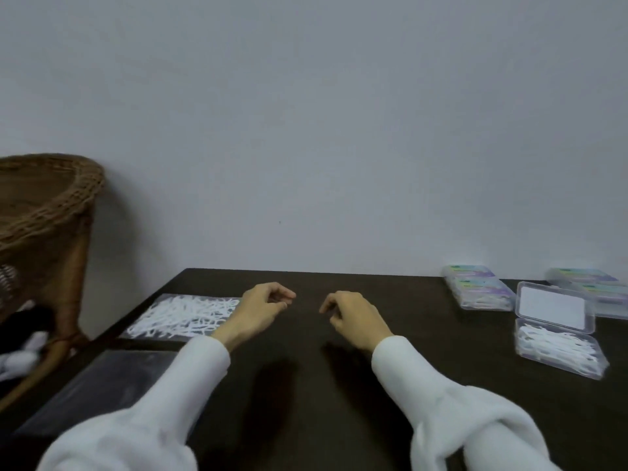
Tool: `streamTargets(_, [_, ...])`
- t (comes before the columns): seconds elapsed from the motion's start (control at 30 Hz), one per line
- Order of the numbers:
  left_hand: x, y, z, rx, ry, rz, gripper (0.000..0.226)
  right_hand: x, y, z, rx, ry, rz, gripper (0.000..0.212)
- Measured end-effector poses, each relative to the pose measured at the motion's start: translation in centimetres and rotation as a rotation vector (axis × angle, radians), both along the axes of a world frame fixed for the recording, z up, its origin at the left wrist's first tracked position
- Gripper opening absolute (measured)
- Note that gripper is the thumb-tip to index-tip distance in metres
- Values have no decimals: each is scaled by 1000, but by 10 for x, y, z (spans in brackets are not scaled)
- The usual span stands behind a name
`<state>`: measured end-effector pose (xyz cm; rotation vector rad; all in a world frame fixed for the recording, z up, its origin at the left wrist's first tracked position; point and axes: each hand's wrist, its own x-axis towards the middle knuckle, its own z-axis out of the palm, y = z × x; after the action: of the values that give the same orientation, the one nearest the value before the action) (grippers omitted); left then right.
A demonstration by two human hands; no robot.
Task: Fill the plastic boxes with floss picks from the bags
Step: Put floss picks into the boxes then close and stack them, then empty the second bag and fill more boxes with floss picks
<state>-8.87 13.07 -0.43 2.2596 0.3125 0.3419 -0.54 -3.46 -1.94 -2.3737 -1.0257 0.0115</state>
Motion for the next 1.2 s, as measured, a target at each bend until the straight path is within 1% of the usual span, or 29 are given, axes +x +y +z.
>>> streamTargets(0.17, [-36, 65, -4, 13, 23, 201, 18, -18, 68, -8, -6, 164, 65, 19])
streamTargets(0.23, [-45, 88, -9, 59, 30, 305, 18, -23, 87, -12, -25, 220, 47, 18])
streamTargets(0.3, [-55, 109, -15, 145, 63, 424, 22, -29, 106, -15, -53, 264, 0, 26])
streamTargets(0.33, [-58, 117, -19, 222, 107, 465, 26, -31, 111, -16, -67, 278, -35, 31])
streamTargets(0.4, [-64, 132, -26, 412, 254, 511, 35, -32, 124, -16, -102, 280, -80, 38])
streamTargets(0.43, [-66, 137, -30, 468, 322, 521, 40, -33, 128, -17, -124, 272, -92, 38])
streamTargets(0.47, [-68, 143, -33, 465, 368, 533, 46, -34, 133, -17, -142, 257, -100, 38])
streamTargets(0.57, [-66, 154, -39, 346, 419, 594, 59, -36, 141, -17, -156, 226, -123, 38])
streamTargets(0.67, [-61, 154, -39, 308, 451, 613, 65, -38, 149, -16, -176, 220, -123, 39])
streamTargets(0.73, [-58, 154, -36, 249, 399, 642, 68, -37, 155, -16, -191, 219, -120, 35])
streamTargets(0.8, [-55, 156, -33, 143, 310, 673, 71, -37, 160, -19, -200, 229, -113, 30])
streamTargets(0.83, [-54, 156, -32, 69, 264, 678, 70, -37, 160, -21, -187, 241, -109, 29])
streamTargets(0.9, [-52, 156, -31, -67, 201, 684, 62, -35, 159, -22, -128, 297, -92, 28])
streamTargets(0.97, [-51, 157, -30, -176, 189, 673, 52, -30, 154, -20, -33, 370, -89, 26])
streamTargets(1.03, [-50, 157, -27, -308, 208, 596, 59, -19, 148, -16, 30, 426, -85, 19])
streamTargets(1.1, [-47, 155, -22, -419, 229, 512, 65, -6, 137, -11, 76, 521, -83, 3])
streamTargets(1.13, [-46, 153, -18, -450, 243, 478, 61, 1, 132, -9, 101, 581, -87, 11])
streamTargets(1.2, [-41, 138, -11, -471, 270, 417, 41, 11, 114, -2, 186, 681, -92, 15])
